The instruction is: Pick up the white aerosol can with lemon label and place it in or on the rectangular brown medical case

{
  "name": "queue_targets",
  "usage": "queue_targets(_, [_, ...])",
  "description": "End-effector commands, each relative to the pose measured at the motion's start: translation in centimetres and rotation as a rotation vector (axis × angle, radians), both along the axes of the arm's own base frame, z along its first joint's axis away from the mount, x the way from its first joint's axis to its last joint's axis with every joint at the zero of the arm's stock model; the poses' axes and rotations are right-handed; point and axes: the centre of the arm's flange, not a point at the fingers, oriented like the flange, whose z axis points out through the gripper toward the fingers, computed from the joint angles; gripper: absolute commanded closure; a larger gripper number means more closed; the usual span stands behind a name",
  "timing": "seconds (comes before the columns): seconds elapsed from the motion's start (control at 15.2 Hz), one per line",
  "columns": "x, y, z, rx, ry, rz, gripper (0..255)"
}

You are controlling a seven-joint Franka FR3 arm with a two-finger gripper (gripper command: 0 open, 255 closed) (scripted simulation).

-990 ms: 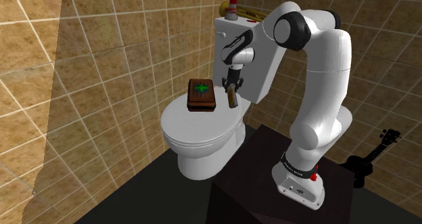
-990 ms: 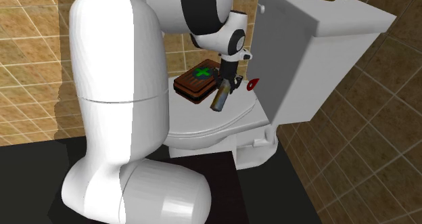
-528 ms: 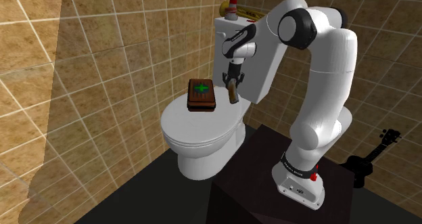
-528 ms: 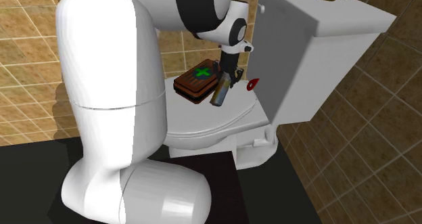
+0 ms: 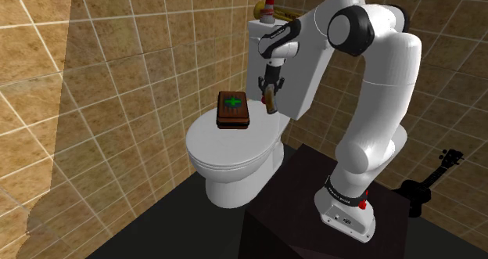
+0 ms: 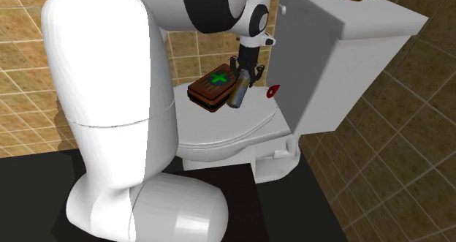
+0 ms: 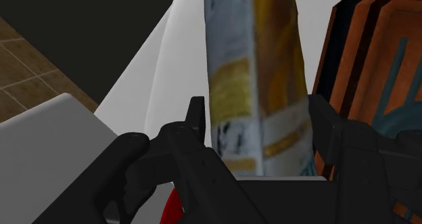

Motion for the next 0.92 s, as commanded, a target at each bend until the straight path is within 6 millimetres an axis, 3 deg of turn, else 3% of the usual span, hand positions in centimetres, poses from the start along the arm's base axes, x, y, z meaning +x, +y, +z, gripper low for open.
queue_targets(0.0, [1.3,0.5,0.5,0.000,0.000,0.000,255])
queue_targets(0.86, [17.1,7.1,0.7,0.000,0.000,0.000,255])
